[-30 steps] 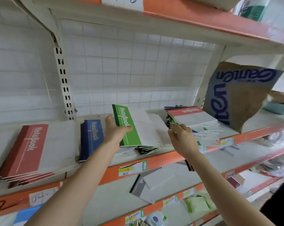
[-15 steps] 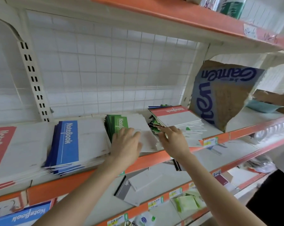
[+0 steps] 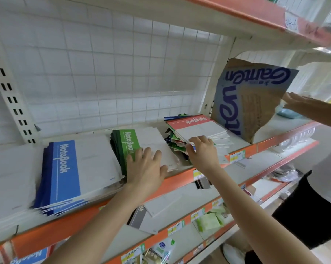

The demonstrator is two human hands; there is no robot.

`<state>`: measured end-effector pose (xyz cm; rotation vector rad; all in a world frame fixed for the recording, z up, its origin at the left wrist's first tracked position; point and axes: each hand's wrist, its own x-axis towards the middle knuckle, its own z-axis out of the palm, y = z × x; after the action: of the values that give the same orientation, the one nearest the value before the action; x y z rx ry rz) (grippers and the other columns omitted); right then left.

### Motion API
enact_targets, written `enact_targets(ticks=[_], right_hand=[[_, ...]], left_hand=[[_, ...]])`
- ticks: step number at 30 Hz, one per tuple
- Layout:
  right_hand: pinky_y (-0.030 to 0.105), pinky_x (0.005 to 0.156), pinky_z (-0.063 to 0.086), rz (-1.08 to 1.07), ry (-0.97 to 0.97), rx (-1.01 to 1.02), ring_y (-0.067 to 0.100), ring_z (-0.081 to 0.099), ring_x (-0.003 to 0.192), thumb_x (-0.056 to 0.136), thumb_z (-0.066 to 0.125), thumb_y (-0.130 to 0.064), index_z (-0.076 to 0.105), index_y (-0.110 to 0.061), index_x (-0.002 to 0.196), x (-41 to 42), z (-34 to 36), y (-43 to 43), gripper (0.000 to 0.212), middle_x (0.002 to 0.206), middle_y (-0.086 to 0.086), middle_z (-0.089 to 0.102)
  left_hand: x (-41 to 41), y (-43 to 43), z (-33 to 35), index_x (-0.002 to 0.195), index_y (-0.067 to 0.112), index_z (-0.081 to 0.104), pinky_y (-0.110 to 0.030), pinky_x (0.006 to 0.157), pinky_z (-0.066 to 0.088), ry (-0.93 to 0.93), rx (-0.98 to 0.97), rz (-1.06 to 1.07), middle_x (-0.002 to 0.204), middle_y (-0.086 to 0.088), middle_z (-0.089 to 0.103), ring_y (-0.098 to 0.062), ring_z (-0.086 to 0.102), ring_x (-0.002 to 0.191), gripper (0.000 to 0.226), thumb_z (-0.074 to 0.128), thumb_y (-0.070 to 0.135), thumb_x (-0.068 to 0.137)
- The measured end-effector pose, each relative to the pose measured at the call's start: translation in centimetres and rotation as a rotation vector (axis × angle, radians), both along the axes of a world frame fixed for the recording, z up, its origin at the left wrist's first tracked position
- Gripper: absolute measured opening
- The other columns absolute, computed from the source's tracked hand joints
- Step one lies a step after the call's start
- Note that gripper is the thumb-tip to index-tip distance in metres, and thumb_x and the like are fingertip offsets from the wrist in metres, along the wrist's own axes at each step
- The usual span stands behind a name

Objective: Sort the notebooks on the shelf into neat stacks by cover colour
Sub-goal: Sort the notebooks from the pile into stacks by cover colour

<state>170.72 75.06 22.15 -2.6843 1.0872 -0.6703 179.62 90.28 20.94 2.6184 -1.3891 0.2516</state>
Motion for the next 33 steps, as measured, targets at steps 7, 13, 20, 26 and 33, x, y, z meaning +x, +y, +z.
enact_targets(ticks=[7, 13, 20, 26, 33], right_hand=[[0.039, 0.097, 0.038, -0.012, 0.225, 0.089, 0.031, 0.040, 0.121, 0.092, 0.045, -0.034, 0.049, -0.009, 0.130, 3.6, 1.7, -4.9, 0.045, 0.132, 0.012, 0.048], [0.028, 0.070, 0.040, 0.041, 0.397, 0.102, 0.025, 0.051, 0.086, 0.085, 0.046, -0.037, 0.057, -0.016, 0.099, 4.7, 1.9, -7.9, 0.027, 0.092, 0.004, 0.056], [0.028, 0.069, 0.039, 0.126, 0.410, -0.207, 0.029, 0.060, 0.098, 0.092, 0.045, -0.008, 0.052, -0.004, 0.113, 3.9, 2.3, -7.8, 0.023, 0.107, 0.013, 0.062], [0.018, 0.030, 0.018, 0.441, -0.180, -0.391, 0.026, 0.040, 0.033, 0.056, 0.054, 0.011, 0.059, -0.004, 0.069, 2.5, 1.1, -9.7, 0.020, 0.047, 0.007, 0.056], [0.031, 0.080, 0.052, 1.002, -0.274, -0.102, 0.024, 0.066, 0.096, 0.095, 0.039, -0.037, 0.070, -0.004, 0.097, 0.6, -0.3, -9.7, 0.045, 0.100, 0.008, 0.071]], left_hand=[[1.5, -1.8, 1.4, 0.143, 0.017, 0.028, -0.040, 0.105, 0.028, -0.005, -0.024, 0.051, 0.147, -0.007, 0.031, -0.025, 0.024, 0.137, 0.058, 0.032, 0.050, 0.095], [2.2, -4.5, 1.9, 0.142, 0.017, 0.030, -0.036, 0.104, 0.029, -0.030, -0.032, 0.148, 0.147, -0.008, 0.031, -0.025, 0.027, 0.135, 0.056, 0.031, 0.049, 0.097], [1.8, -7.5, 2.5, 0.140, 0.014, 0.039, -0.032, 0.108, 0.025, 0.114, -0.258, 0.121, 0.149, -0.006, 0.032, -0.022, 0.026, 0.137, 0.049, 0.036, 0.040, 0.098], [1.8, -8.8, 5.0, 0.135, -0.001, 0.041, -0.042, 0.094, 0.041, 1.587, -1.099, 0.291, 0.132, -0.025, 0.049, -0.035, 0.052, 0.116, 0.067, 0.028, 0.053, 0.097], [1.4, -6.4, 5.6, 0.088, 0.008, 0.052, -0.040, 0.058, 0.042, 1.649, -1.148, 0.500, 0.082, -0.013, 0.059, -0.025, 0.057, 0.072, 0.013, 0.042, 0.003, 0.094]])
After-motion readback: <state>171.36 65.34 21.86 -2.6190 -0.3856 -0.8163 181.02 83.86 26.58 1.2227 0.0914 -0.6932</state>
